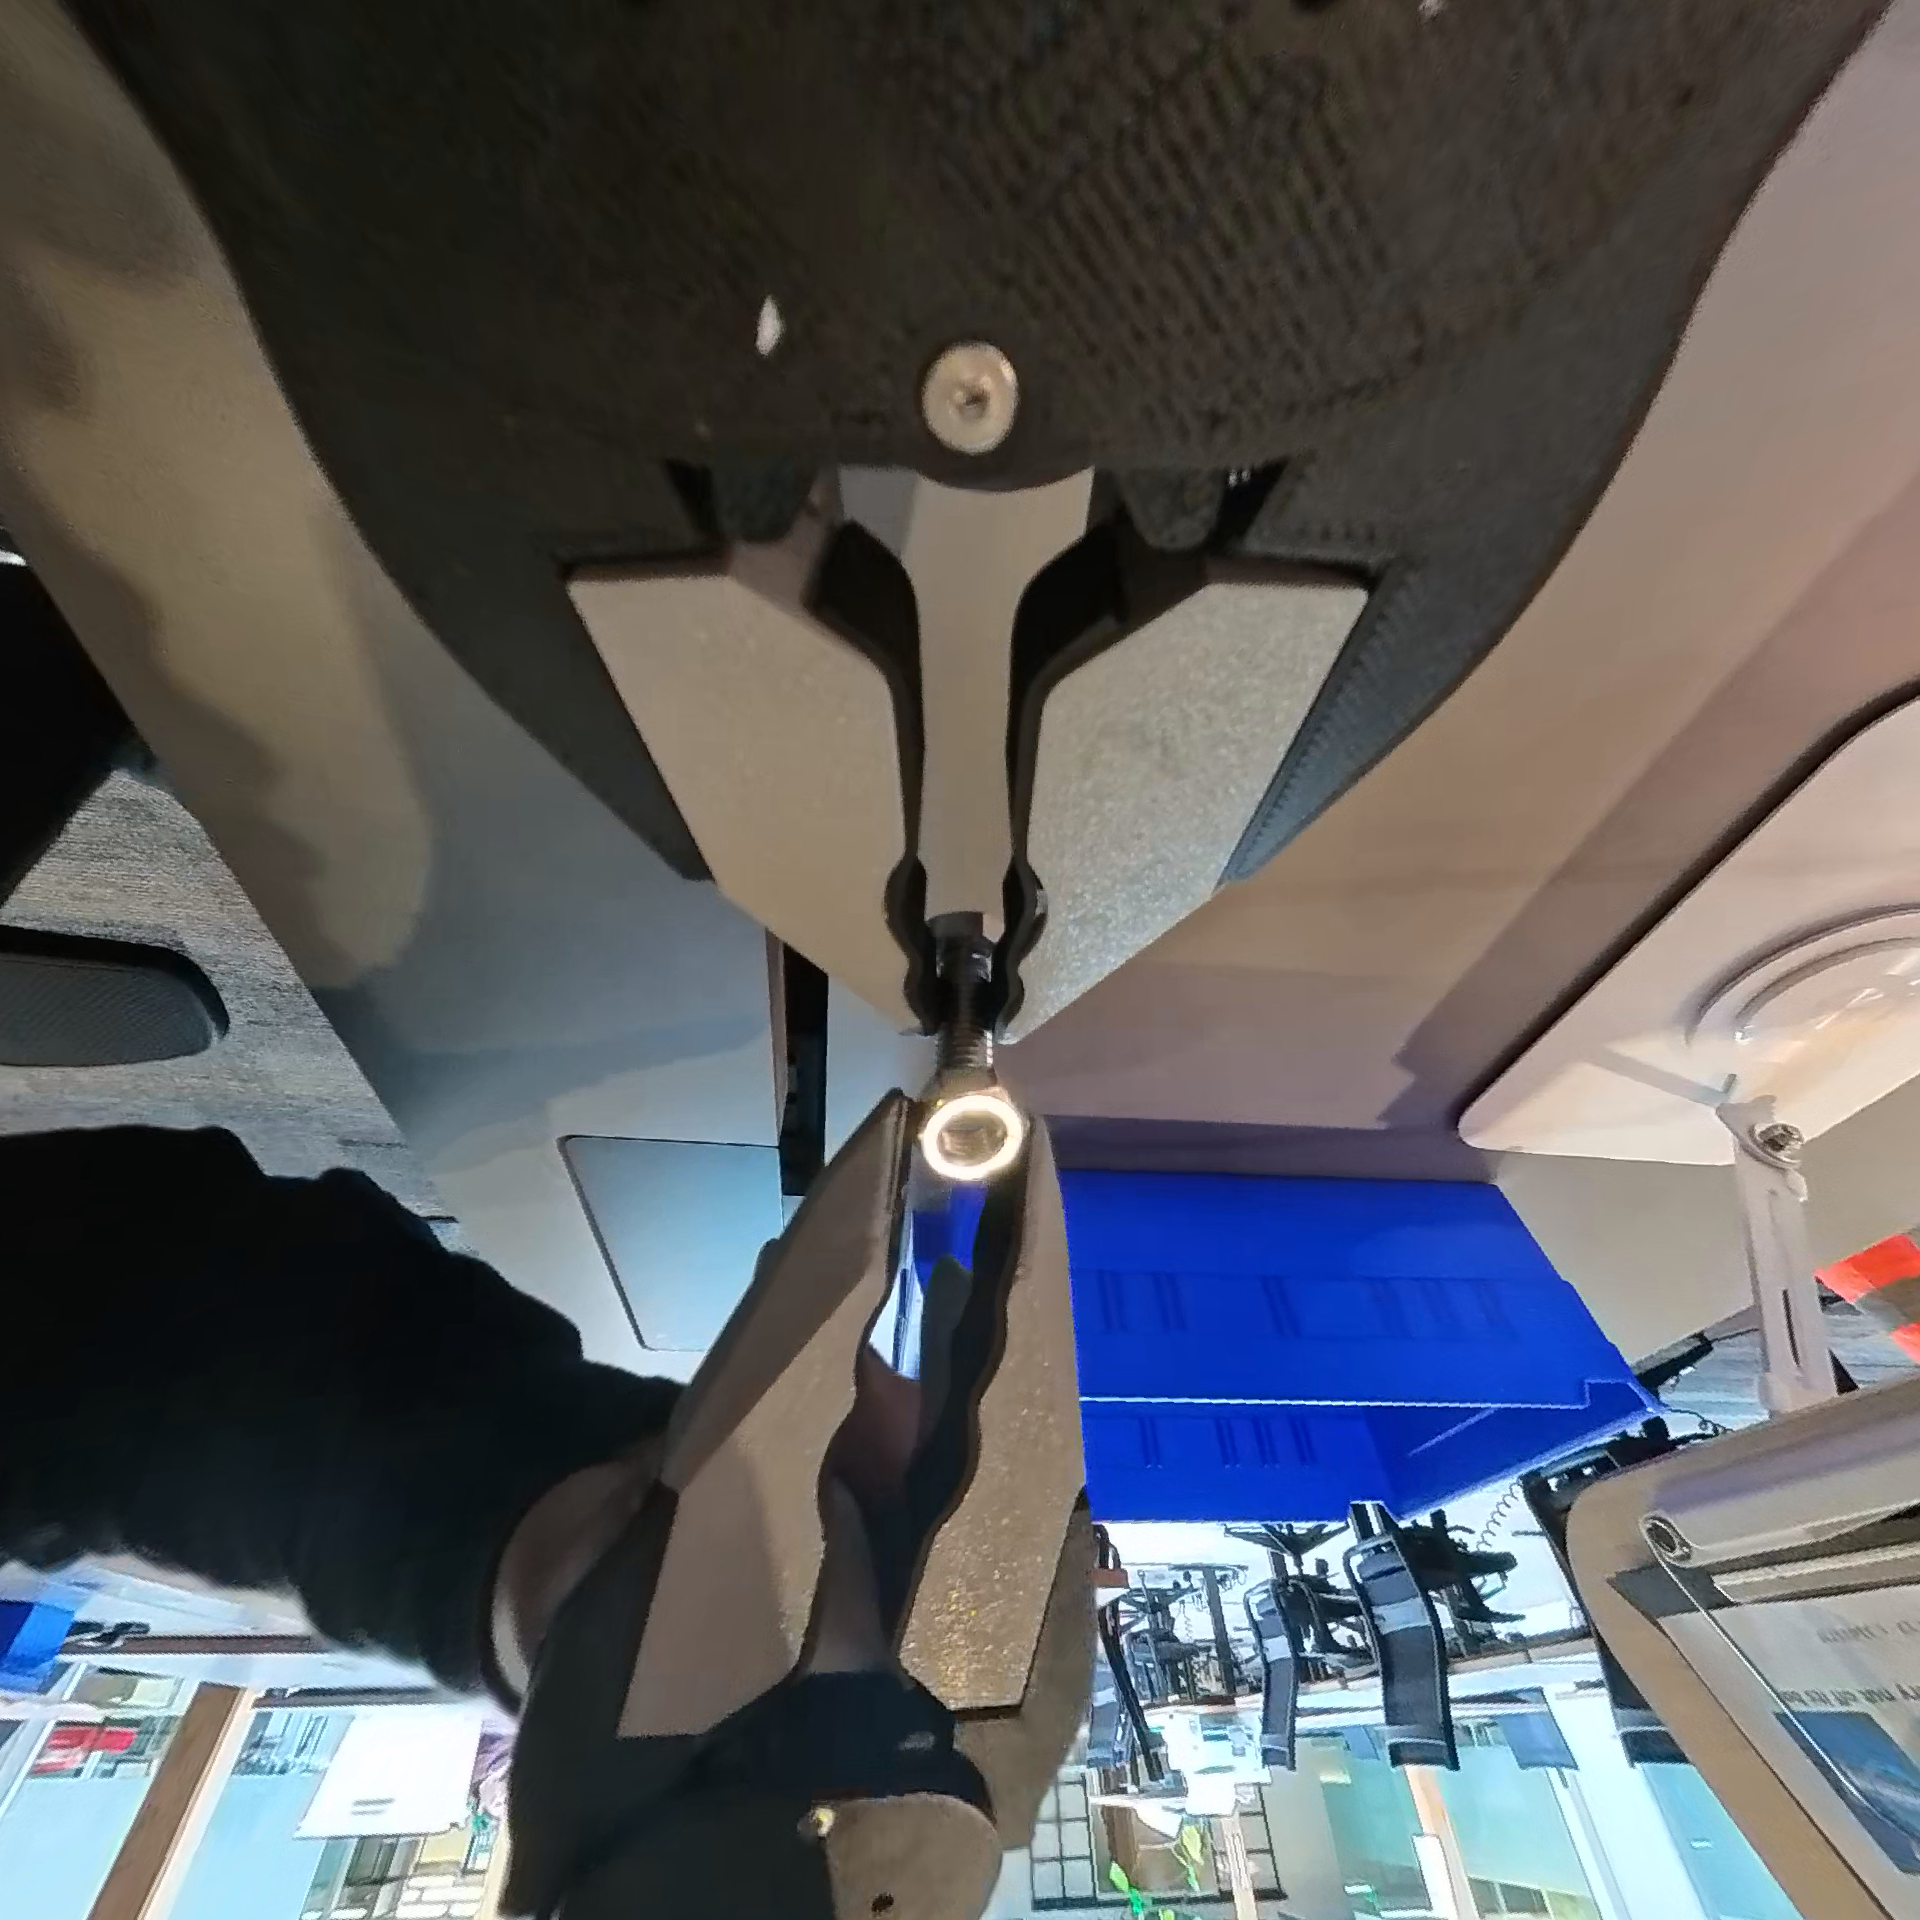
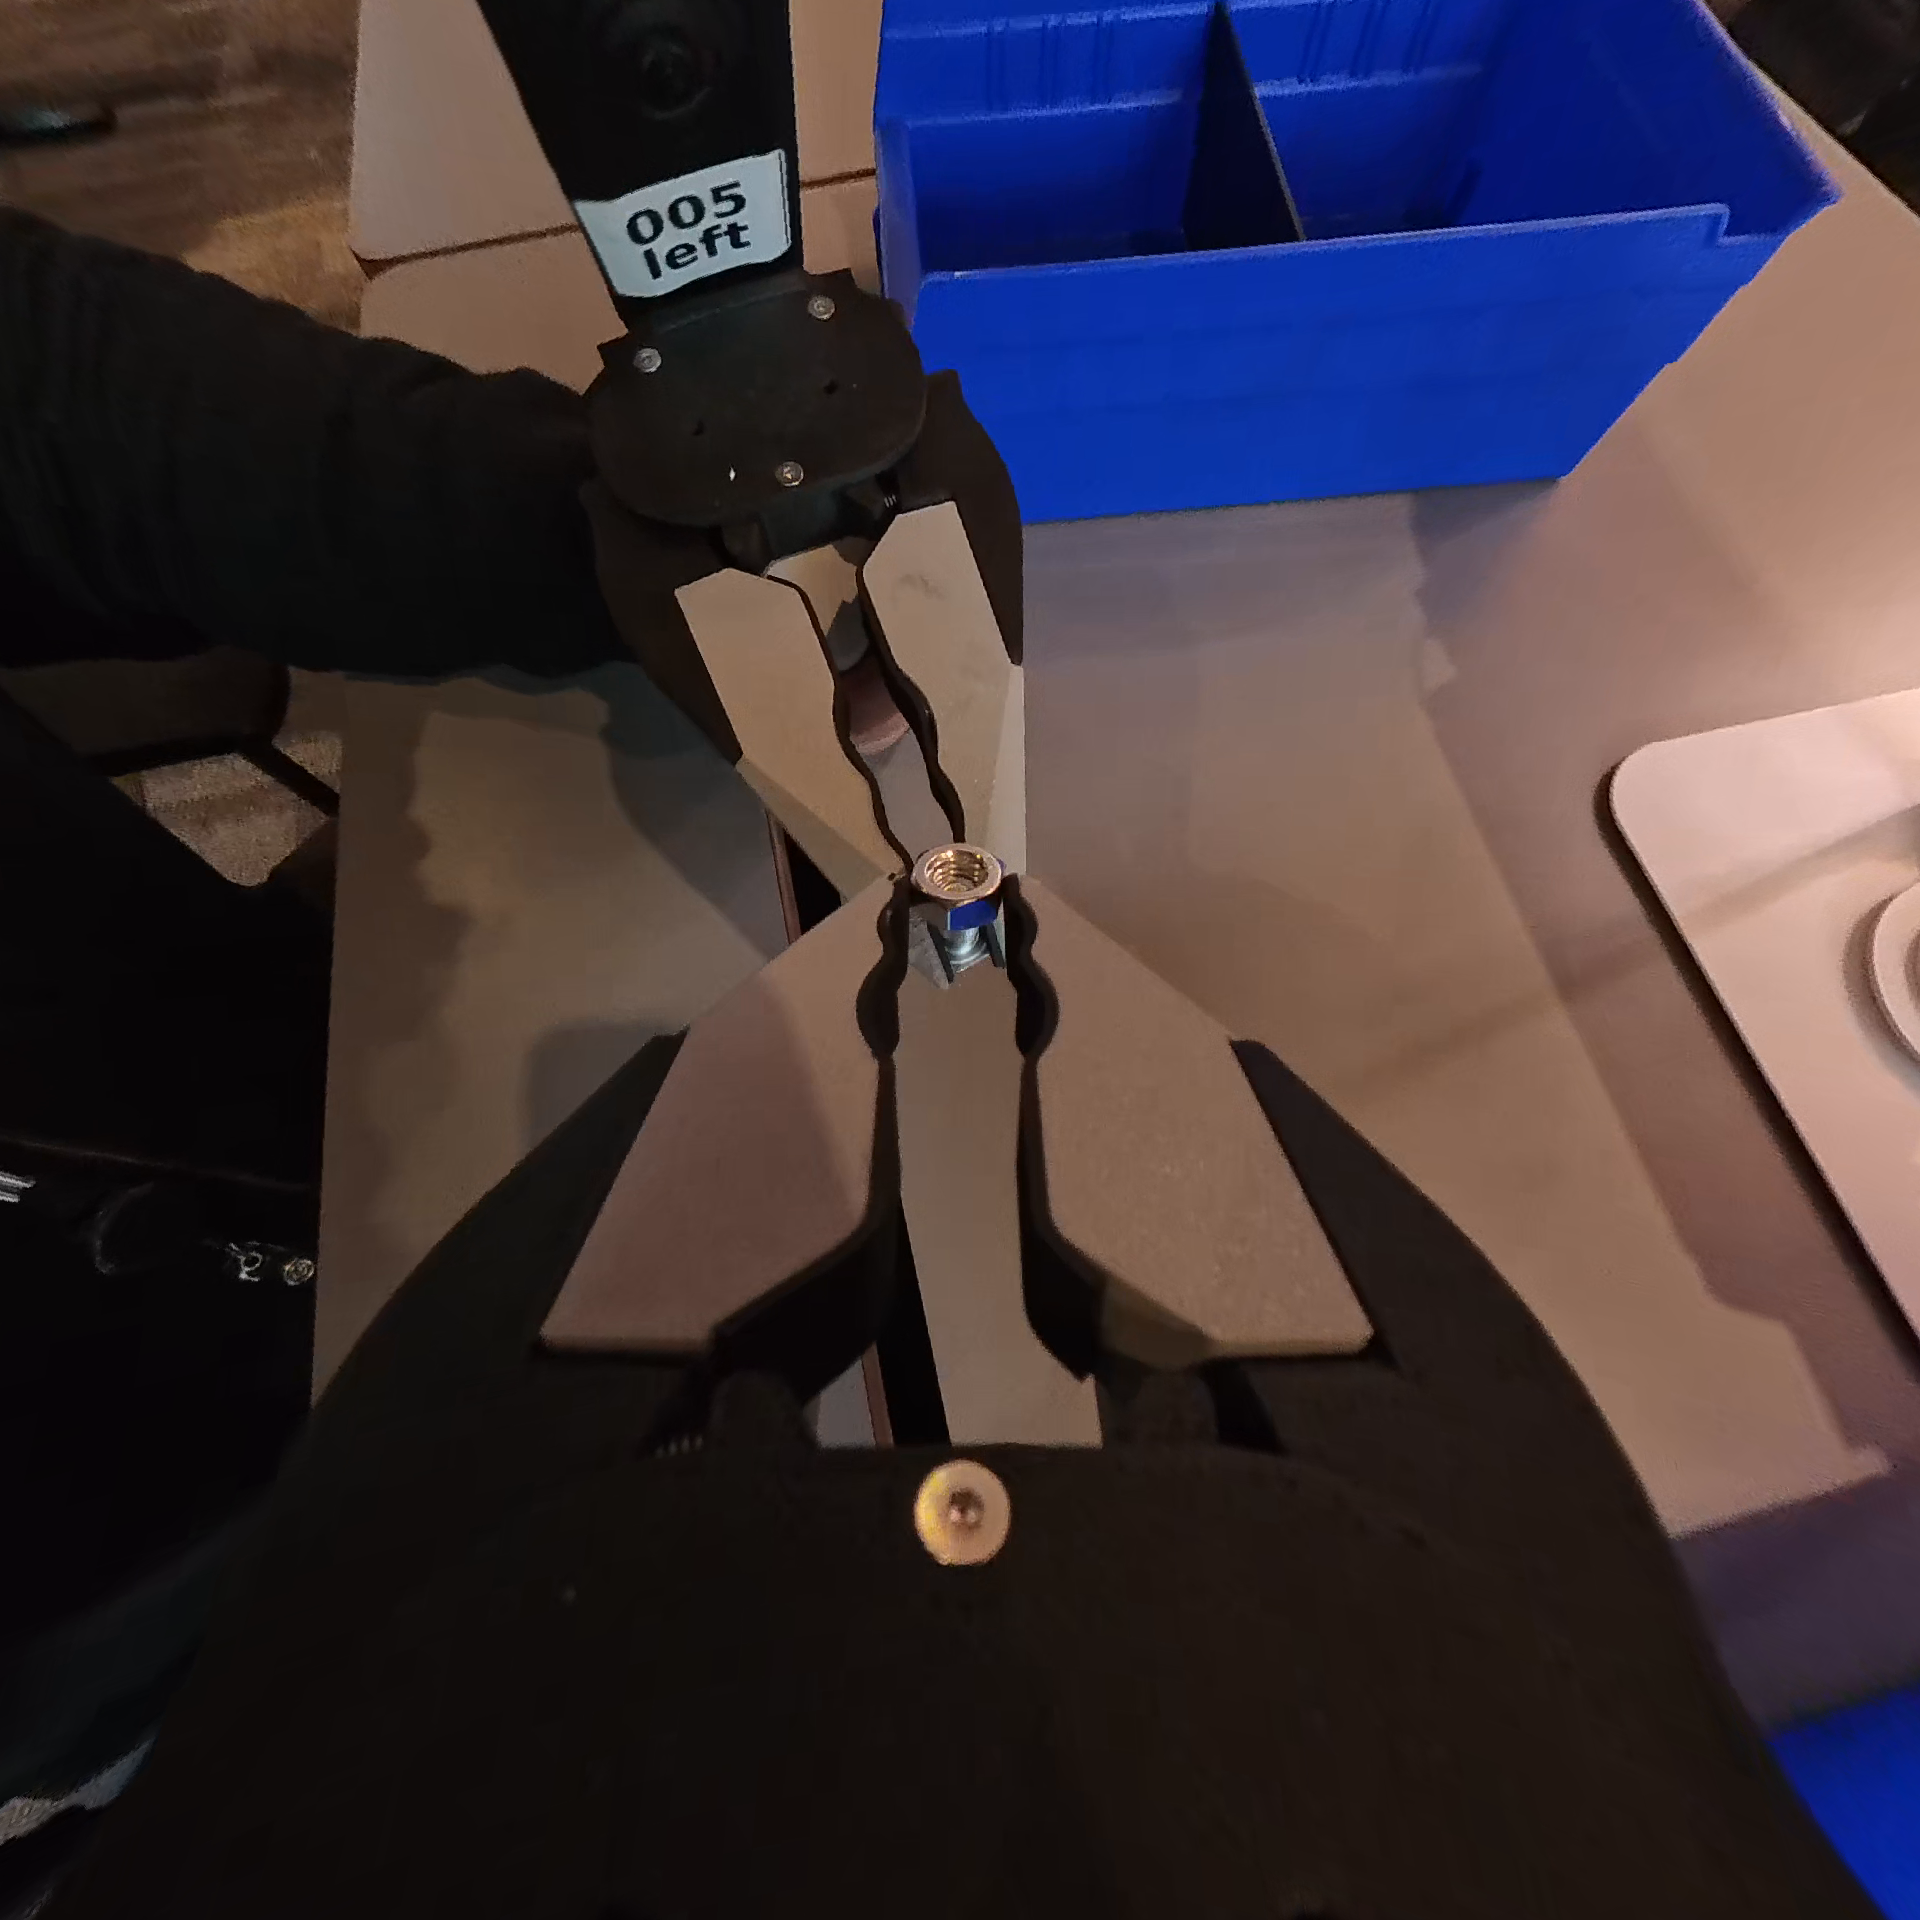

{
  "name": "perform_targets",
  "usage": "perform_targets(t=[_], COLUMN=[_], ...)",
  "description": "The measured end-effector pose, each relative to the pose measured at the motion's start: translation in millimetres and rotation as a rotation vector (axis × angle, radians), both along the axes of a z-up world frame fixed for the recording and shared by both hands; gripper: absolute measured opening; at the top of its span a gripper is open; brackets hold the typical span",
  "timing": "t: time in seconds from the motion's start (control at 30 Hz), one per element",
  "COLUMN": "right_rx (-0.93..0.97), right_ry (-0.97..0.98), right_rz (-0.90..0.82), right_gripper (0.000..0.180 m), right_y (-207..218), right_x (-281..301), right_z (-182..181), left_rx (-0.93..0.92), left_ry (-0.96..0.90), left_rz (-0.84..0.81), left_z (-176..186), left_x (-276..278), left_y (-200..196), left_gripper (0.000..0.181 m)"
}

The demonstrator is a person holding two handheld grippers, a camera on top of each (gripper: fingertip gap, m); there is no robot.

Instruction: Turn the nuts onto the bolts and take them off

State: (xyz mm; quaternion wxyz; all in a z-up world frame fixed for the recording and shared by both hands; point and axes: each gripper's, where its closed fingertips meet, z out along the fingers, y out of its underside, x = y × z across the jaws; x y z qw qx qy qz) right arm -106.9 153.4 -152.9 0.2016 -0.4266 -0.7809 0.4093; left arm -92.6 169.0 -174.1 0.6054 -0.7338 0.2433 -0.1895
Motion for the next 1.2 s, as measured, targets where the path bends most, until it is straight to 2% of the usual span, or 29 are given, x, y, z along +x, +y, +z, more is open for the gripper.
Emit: perform_targets(t=[0.2, 0.53, 0.97, 1.2], right_rx=[-0.101, -0.152, -0.146, -0.105], right_ry=[0.084, 0.150, 0.163, 0.154], right_rz=[-0.002, -0.002, -0.008, -0.035], right_gripper=[0.014, 0.015, 0.015, 0.014], right_y=[-1.7, -1.9, 1.1, 4.4], right_x=[-0.2, 2.8, 5.6, 0.8], right_z=[6.8, 10.2, 8.0, 3.9], left_rx=[0.010, 0.005, 0.031, -0.014], left_ry=[-0.050, -0.112, -0.174, -0.137], left_rz=[-0.016, -0.050, -0.073, -0.034], left_z=[6.3, 10.0, 19.6, 7.6], left_x=[0.9, 4.3, 4.1, 0.2], left_y=[-1.9, -3.8, -7.2, -1.2], left_gripper=[0.007, 0.007, 0.007, 0.007])
